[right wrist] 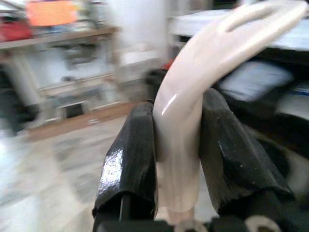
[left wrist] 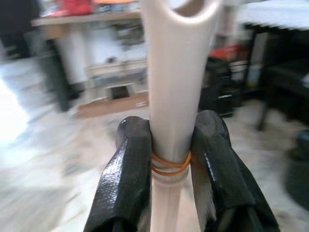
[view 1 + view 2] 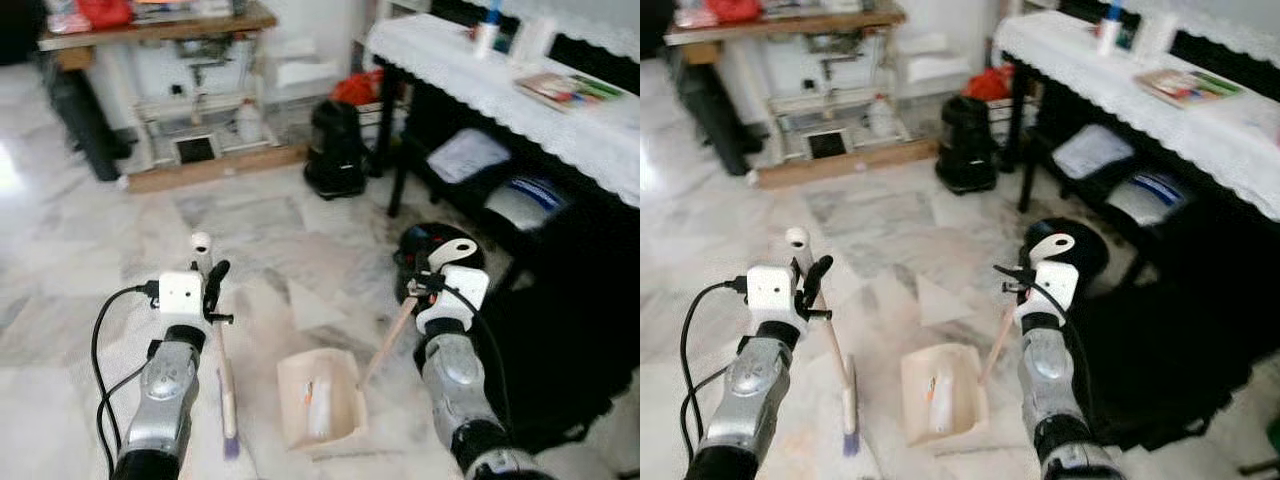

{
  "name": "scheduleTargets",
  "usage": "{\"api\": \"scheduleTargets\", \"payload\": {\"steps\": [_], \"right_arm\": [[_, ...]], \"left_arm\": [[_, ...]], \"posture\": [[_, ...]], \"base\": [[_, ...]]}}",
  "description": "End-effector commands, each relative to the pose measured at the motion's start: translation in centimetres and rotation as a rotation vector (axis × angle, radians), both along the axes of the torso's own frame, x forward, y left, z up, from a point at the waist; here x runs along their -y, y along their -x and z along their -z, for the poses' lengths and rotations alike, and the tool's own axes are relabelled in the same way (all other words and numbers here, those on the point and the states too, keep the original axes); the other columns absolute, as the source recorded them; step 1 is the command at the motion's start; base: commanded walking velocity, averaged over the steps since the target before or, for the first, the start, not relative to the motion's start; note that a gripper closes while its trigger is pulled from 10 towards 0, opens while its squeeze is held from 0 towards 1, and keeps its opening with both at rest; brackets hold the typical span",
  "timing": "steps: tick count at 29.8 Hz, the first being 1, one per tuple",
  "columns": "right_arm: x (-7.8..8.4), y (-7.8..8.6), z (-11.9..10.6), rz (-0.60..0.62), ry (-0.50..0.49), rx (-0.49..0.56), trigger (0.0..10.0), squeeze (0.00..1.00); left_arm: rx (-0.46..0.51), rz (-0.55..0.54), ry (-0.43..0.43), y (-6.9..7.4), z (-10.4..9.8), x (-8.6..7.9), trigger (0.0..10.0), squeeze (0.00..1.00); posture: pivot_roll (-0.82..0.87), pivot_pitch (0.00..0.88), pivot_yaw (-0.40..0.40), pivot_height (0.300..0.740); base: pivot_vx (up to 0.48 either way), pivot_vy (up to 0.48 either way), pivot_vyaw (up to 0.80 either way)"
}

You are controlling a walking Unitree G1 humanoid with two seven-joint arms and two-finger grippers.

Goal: Sweep floor

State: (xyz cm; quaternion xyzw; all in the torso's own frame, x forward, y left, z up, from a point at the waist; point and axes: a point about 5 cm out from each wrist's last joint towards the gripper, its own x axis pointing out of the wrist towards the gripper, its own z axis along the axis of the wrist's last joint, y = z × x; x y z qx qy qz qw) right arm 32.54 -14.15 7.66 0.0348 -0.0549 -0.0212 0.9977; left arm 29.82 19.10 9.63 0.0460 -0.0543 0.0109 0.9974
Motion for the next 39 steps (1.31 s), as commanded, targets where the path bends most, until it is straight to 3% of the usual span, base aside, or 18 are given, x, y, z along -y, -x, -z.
{"api": "scheduleTargets", "payload": {"steps": [1,39], "right_arm": [[0.51,-0.45,-1.14,0.009,0.005,0.049,10.0,0.00],[0.45,-0.64,-1.26,-0.003,-0.004,0.043,10.0,0.00]], "left_arm": [[0.056,0.015,-0.003,-0.28,-1.11,0.60,10.0,0.00],[0.041,0.007,-0.007,-0.07,-0.84,0.24,10.0,0.00]], "posture": [[0.03,0.008,-0.032,0.740],[0.04,0.000,-0.036,0.740]], "base": [[0.000,0.000,0.79],[0.000,0.000,0.79]]}}
